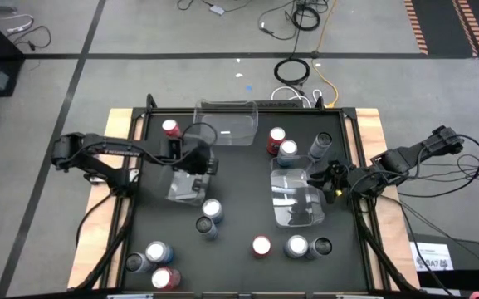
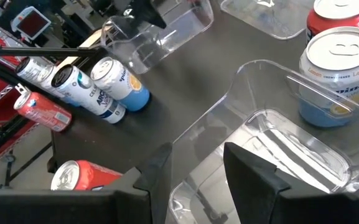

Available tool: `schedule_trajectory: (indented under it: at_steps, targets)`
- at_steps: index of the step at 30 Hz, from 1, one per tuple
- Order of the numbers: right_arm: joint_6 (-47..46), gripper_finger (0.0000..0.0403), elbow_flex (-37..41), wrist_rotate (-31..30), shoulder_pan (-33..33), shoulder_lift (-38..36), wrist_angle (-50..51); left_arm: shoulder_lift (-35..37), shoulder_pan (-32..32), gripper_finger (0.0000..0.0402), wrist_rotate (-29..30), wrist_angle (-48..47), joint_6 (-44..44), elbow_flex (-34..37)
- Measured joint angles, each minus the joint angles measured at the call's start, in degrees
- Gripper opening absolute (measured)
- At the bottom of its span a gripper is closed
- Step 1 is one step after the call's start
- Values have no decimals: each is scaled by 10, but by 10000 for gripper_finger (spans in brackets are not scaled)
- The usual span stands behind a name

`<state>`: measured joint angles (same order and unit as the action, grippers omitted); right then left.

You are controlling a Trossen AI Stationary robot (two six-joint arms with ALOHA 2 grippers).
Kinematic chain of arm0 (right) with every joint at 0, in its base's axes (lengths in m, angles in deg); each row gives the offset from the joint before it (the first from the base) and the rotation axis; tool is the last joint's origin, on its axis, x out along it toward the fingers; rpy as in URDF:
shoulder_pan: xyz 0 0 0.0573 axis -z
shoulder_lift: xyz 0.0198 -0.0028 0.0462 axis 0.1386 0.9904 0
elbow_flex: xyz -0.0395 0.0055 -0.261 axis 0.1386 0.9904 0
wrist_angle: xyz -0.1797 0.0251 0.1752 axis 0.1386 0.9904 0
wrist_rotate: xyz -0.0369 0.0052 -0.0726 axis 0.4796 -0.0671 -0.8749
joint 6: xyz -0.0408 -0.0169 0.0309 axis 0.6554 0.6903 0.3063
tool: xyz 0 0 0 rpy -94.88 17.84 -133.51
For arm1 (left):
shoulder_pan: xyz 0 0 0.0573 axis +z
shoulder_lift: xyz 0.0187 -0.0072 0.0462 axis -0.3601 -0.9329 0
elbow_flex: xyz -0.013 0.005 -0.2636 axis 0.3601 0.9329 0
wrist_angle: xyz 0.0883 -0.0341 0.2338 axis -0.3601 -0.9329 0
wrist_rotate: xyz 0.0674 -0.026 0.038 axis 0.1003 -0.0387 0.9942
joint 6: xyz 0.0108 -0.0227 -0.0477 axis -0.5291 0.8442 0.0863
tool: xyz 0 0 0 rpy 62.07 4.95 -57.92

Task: Sort soda cans
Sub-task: Move the left transparent bin to the center of the table

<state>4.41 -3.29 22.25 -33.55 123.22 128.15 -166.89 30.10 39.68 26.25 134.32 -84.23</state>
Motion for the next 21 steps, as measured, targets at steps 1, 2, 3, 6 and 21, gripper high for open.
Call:
schedule_trajectory:
  at_steps: [1, 2, 3, 6, 21]
  targets:
    - [0, 137, 0, 0, 0, 0, 0, 0, 5, 12, 0, 6, 0, 0]
    - [1, 137, 0, 0, 0, 0, 0, 0, 9, 12, 0, 12, 0, 0]
    - [1, 137, 0, 0, 0, 0, 0, 0, 13, 12, 1, 16, 0, 0]
    - [1, 137, 0, 0, 0, 0, 1, 0, 19, 12, 4, 29, 5, 0]
    - [9, 137, 0, 1, 0, 0, 5, -95, -1, 12, -12, 70, 27, -37]
